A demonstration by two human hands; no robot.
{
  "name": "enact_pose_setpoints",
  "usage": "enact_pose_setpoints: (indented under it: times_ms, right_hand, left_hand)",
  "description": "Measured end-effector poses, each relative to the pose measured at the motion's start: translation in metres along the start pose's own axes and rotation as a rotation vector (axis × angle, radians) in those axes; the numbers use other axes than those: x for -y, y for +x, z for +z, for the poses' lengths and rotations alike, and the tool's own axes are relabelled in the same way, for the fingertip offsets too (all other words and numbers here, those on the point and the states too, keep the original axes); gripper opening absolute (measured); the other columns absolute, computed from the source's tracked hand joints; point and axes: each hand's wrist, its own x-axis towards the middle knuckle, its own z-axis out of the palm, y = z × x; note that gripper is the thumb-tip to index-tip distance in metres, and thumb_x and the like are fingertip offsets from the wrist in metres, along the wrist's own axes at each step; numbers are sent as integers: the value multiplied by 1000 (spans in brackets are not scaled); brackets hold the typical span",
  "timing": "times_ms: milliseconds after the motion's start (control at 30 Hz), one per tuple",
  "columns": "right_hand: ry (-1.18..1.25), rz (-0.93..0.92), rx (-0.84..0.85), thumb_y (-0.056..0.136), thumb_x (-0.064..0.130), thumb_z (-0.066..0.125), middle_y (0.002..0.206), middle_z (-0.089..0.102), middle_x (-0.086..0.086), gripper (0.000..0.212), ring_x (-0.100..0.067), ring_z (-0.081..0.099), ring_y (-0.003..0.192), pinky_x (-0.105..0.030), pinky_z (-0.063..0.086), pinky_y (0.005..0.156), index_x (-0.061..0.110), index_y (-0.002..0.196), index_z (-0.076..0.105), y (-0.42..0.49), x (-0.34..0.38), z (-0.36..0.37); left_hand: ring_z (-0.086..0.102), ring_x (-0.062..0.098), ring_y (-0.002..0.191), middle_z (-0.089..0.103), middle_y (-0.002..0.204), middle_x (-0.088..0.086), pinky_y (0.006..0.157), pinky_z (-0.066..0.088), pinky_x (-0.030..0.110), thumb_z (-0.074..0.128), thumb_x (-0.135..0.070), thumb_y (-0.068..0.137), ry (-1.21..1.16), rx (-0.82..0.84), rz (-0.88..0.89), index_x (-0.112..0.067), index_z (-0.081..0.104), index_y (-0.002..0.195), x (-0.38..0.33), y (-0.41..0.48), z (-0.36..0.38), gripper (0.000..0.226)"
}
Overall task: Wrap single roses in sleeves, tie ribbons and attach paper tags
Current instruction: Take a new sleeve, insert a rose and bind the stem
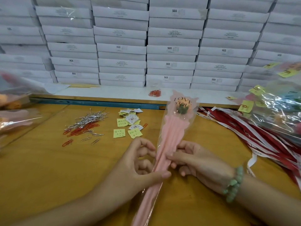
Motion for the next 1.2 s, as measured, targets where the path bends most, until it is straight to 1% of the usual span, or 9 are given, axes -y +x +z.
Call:
enact_pose_setpoints:
  times_ms: [100, 200, 300, 433, 633, 800, 933, 1000, 1200]
  right_hand:
    - [22, -30, -33, 68, 14, 72, 73, 66, -2, 34, -6, 59, 58, -15, 44, 43, 4, 99, 61, -1, -1, 0]
    - [54, -48, -54, 68, 13, 71, 71, 66, -1, 34, -5, 58, 57, -16, 44, 42, 4, 99, 61, 0, -2, 0]
    - [61, -49, -57, 67, 13, 71, 72, 65, -2, 36, -5, 57, 56, -16, 44, 42, 2, 100, 61, 1, -2, -1]
    - [50, -43, -42, 68, 13, 71, 71, 64, -1, 33, -5, 57, 57, -16, 44, 42, 4, 99, 62, 1, -1, -2]
    - [41, -37, -28, 69, 13, 70, 69, 65, 0, 30, -5, 58, 57, -15, 45, 43, 4, 96, 61, 1, -2, -2]
    - [33, -32, 2, 70, 13, 71, 74, 66, -2, 32, -6, 58, 59, -17, 46, 44, 2, 100, 62, 1, -2, -4]
    - [23, -31, 6, 68, 15, 72, 75, 62, -6, 52, -7, 58, 59, -17, 47, 45, -11, 111, 56, 3, -3, -4]
    - [18, -35, 8, 68, 16, 73, 76, 58, -9, 58, -7, 58, 59, -17, 47, 45, -15, 114, 53, 3, -3, -4]
    - [3, -39, 33, 69, 15, 72, 83, 58, -14, 56, -8, 58, 62, -17, 48, 47, -15, 114, 54, 1, -3, -5]
  left_hand:
    - [54, 5, 54, 64, 72, -3, 49, 45, 17, 77, -25, 76, -209, -59, -120, -12, 53, 102, -5, 4, 0, 38]
    - [56, 5, 51, 62, 63, -2, 45, 47, 17, 61, -21, 78, -342, 28, -205, -3, 59, 90, -10, 5, -5, 22]
    - [60, 5, 61, 64, 70, 0, 53, 49, 17, 68, -26, 75, -237, 138, -229, -12, 69, 79, -13, 5, -9, 15]
    - [61, 8, 68, 65, 76, -1, 60, 50, 18, 74, -25, 73, -144, 210, -261, -17, 70, 80, -12, 7, -12, 11]
    - [58, 1, 58, 62, 69, -5, 56, 46, 11, 68, -10, 86, -255, 263, -210, -9, 63, 83, -12, 6, -15, 6]
    - [63, 5, 66, 66, 76, -1, 61, 50, 14, 66, -5, 83, -325, 312, -217, -9, 65, 83, -11, 9, -20, 4]
    - [66, 11, 75, 68, 80, 4, 69, 53, 19, 72, -6, 77, -289, 350, -261, -13, 71, 79, -12, 11, -21, 8]
    - [67, 11, 73, 69, 78, 4, 68, 54, 19, 74, -6, 75, -279, 347, -269, -13, 72, 77, -12, 11, -21, 8]
    - [68, 11, 71, 70, 76, 4, 67, 53, 19, 81, -10, 71, -259, 330, -282, -15, 73, 73, -14, 12, -22, 9]
